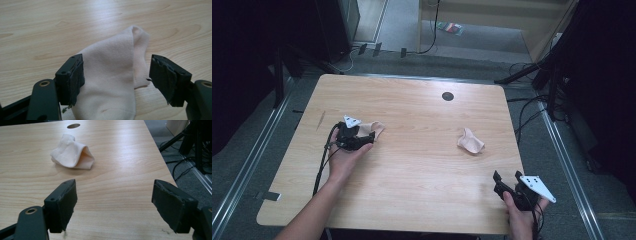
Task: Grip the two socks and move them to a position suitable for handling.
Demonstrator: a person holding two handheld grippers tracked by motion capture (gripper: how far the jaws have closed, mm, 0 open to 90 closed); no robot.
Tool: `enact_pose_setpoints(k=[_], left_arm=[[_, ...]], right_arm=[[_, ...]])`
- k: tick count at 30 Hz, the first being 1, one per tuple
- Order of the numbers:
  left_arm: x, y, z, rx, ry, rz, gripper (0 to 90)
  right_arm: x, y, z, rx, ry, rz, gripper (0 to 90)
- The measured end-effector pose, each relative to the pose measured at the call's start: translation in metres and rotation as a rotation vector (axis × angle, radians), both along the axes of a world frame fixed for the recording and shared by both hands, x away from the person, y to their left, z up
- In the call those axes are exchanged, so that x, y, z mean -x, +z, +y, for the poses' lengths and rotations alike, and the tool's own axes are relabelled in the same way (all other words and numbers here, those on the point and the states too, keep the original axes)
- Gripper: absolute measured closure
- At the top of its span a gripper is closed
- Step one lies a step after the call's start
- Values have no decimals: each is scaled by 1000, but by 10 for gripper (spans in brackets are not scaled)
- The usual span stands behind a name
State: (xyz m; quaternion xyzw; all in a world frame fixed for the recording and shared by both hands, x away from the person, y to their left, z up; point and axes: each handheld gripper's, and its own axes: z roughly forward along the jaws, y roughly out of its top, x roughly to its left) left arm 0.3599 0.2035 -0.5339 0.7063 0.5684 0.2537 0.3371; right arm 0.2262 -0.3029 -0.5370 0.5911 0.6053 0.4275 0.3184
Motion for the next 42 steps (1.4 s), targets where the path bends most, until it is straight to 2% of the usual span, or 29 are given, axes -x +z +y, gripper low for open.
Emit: enact_pose_setpoints(k=[3,6,10,12,13,15,16,18,22,24,25,26,27,29,30,31,33,35,36,37,38,39,40,42], left_arm=[[-3,-5,-3,-11,-4,14,286],[-6,-10,-7,-33,1,56,299],[-7,-10,-9,-24,27,64,335],[-8,-10,-10,-23,32,63,406],[-9,-9,-8,-15,48,60,493],[-9,-9,-7,-10,51,60,594],[-10,-9,-7,-8,62,54,594],[-11,-9,-4,15,29,58,793],[-9,-7,-3,14,-6,63,830],[-4,-1,-3,31,-23,47,834],[2,9,-3,53,-37,18,833],[2,9,-3,53,-37,18,833],[10,20,-5,88,-61,-12,833],[18,31,-7,114,-101,-18,833],[18,31,-7,114,-101,-18,832],[28,39,-9,137,-128,-31,832],[39,45,-12,140,-151,-46,831],[51,49,-17,145,-174,-58,831],[51,49,-17,145,-174,-58,831],[64,50,-23,138,-189,-71,830],[64,50,-23,138,-189,-71,830],[75,49,-29,150,-217,-64,830],[75,49,-29,150,-217,-64,830],[87,47,-35,171,-250,-55,830]], right_arm=[[0,0,0,0,4,-3,207],[0,0,0,1,8,-2,206],[-1,-1,1,2,6,3,206],[-1,-1,1,2,7,3,206],[-1,-1,1,6,8,4,206],[-1,-1,1,7,8,4,206],[-1,-1,2,7,8,3,206],[0,0,1,9,11,0,206],[0,0,1,8,9,-2,207],[0,0,1,8,8,1,207],[0,0,1,7,9,1,207],[0,0,1,7,9,1,207],[-1,0,1,12,12,-1,208],[-1,0,3,14,14,-2,208],[-1,0,3,14,14,-2,208],[-1,0,5,20,19,-4,208],[0,1,7,26,26,-10,208],[0,1,9,34,29,-10,208],[0,1,9,34,29,-10,208],[1,2,12,47,40,-15,209],[1,2,12,47,40,-15,209],[1,3,15,56,50,-19,209],[2,3,16,58,51,-17,208],[2,3,18,64,56,-18,209]])
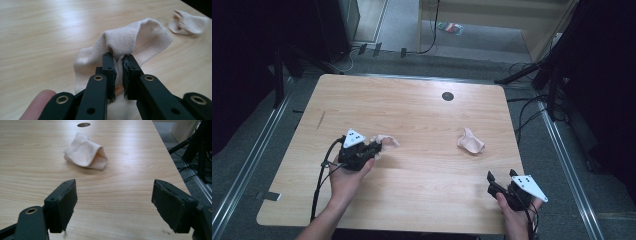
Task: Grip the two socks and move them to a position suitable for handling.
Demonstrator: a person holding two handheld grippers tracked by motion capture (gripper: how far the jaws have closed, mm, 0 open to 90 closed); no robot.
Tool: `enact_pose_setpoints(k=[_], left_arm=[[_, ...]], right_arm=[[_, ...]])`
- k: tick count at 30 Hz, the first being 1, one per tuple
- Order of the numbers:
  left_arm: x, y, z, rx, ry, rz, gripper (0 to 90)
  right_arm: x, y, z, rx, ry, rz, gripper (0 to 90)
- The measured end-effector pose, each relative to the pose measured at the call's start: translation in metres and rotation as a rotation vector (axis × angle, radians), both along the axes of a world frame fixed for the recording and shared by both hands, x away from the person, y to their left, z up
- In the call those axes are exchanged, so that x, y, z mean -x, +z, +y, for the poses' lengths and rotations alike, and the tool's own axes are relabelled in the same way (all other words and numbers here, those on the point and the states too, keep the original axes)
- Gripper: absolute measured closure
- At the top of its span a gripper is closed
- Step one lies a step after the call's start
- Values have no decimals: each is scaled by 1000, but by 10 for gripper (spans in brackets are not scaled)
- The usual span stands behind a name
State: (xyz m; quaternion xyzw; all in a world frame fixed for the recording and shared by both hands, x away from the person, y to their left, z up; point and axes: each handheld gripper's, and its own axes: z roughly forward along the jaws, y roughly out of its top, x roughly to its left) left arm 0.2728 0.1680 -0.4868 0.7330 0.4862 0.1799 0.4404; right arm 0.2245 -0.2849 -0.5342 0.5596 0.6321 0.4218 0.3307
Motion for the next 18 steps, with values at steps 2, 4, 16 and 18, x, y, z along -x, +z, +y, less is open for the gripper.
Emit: enact_pose_setpoints(k=[2,4,16,18], left_arm=[[9,-1,-5,14,-17,14,830],[19,-4,-10,24,-24,24,831],[72,-35,-53,26,-90,63,830],[79,-44,-63,5,-93,68,830]], right_arm=[[0,0,4,13,9,0,208],[1,0,8,21,21,0,208],[4,2,28,40,84,-9,208],[5,2,32,39,101,-11,208]])
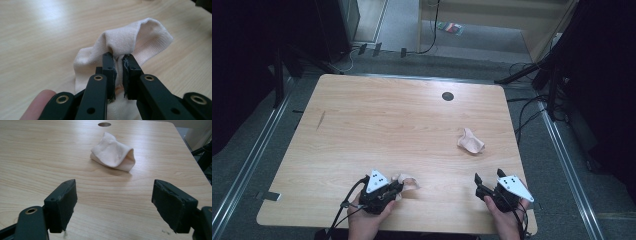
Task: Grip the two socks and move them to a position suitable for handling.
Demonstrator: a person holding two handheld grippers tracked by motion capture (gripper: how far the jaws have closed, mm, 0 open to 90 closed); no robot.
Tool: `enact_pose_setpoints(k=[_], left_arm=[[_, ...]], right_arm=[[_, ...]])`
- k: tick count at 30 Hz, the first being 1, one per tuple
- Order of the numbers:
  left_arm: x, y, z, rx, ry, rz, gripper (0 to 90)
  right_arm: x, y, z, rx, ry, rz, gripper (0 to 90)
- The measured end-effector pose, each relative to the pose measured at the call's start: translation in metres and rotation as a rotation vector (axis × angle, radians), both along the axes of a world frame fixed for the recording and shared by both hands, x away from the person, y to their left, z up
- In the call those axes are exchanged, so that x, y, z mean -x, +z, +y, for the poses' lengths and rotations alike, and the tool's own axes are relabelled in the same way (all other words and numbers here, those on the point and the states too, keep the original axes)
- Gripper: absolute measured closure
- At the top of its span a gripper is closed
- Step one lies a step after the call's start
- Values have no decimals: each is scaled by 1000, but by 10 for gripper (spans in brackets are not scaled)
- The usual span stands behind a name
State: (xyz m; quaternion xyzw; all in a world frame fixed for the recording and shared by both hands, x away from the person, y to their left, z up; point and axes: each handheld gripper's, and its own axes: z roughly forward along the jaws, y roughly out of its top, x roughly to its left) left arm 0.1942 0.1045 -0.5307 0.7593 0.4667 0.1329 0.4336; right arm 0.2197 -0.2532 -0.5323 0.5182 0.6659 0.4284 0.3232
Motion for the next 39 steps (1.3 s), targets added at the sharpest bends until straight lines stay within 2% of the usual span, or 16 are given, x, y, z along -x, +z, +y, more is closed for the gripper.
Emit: enact_pose_setpoints(k=[4,6,10,11,13,16,18,22,23,26,28,29,30,31,34,39], left_arm=[[1,-6,-7,-19,8,-2,824],[1,-10,-9,-36,27,-8,775],[-1,-8,-6,-20,47,-8,387],[-2,-5,-1,-2,32,9,303],[1,-3,10,0,32,-17,263],[5,-1,22,19,10,-20,268],[12,1,34,17,-31,-38,349],[20,0,38,-13,-64,-45,424],[25,-4,39,-6,-88,-31,446],[29,-8,36,-25,-110,-24,502],[29,-10,34,-31,-112,-20,527],[27,-12,30,-60,-109,-5,531],[27,-12,30,-60,-109,-5,536],[25,-16,28,-93,-94,11,542],[23,-18,28,-101,-89,25,573],[19,-17,28,-110,-31,49,668]], right_arm=[[1,0,5,3,17,2,208],[1,0,6,7,24,1,208],[1,-1,6,7,29,0,208],[2,0,8,-1,34,2,207],[3,0,10,-14,45,7,207],[5,1,15,-43,63,16,213],[8,3,27,-68,111,22,227],[11,3,45,-89,164,36,248],[13,3,58,-109,198,52,261],[14,1,73,-120,227,71,291],[14,-1,84,-122,247,90,312],[14,-2,88,-118,248,96,322],[14,-2,88,-118,248,96,322],[13,-4,96,-100,248,108,341],[12,-6,103,-93,247,125,360],[8,-8,108,-108,246,145,431]])
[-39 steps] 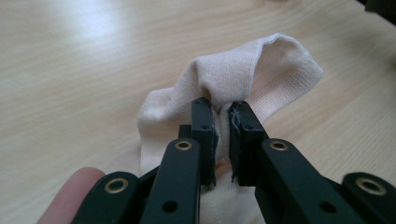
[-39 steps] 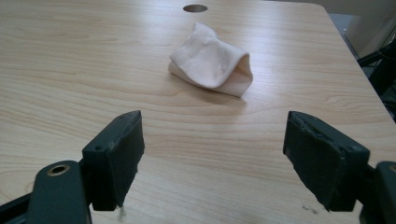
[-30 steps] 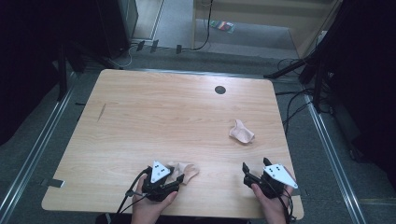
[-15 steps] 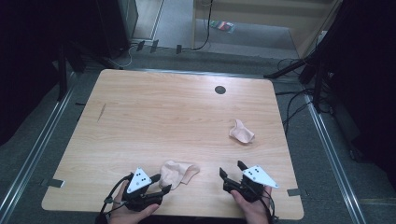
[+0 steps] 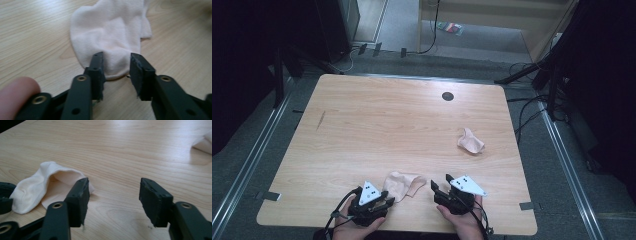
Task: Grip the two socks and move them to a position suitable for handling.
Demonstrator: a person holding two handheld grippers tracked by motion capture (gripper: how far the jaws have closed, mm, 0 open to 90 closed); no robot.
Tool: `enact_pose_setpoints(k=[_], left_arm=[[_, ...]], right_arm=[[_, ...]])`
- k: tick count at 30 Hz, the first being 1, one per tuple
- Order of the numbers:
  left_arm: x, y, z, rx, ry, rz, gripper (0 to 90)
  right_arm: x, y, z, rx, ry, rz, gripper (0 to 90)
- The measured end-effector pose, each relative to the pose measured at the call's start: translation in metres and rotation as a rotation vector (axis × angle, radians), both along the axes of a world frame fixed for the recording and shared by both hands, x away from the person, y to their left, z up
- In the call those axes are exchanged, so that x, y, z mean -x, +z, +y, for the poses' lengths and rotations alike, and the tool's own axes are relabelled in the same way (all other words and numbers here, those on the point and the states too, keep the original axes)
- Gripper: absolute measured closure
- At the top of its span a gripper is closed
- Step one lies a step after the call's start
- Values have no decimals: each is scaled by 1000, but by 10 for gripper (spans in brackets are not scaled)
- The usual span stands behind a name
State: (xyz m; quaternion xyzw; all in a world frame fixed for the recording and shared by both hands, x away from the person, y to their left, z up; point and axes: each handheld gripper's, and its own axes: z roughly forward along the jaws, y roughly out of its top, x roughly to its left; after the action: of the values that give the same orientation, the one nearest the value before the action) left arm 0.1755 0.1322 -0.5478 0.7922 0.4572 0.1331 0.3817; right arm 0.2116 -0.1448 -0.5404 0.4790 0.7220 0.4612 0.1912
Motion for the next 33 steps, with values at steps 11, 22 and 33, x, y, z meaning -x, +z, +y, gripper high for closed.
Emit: enact_pose_setpoints(k=[11,22,33], left_arm=[[-7,-1,4,18,9,4,892],[-8,5,14,91,19,-30,895],[-11,18,25,194,-7,-64,896]], right_arm=[[-8,-7,23,-17,96,51,505],[-19,-12,41,26,107,124,598],[-17,-5,30,-41,197,103,889]])
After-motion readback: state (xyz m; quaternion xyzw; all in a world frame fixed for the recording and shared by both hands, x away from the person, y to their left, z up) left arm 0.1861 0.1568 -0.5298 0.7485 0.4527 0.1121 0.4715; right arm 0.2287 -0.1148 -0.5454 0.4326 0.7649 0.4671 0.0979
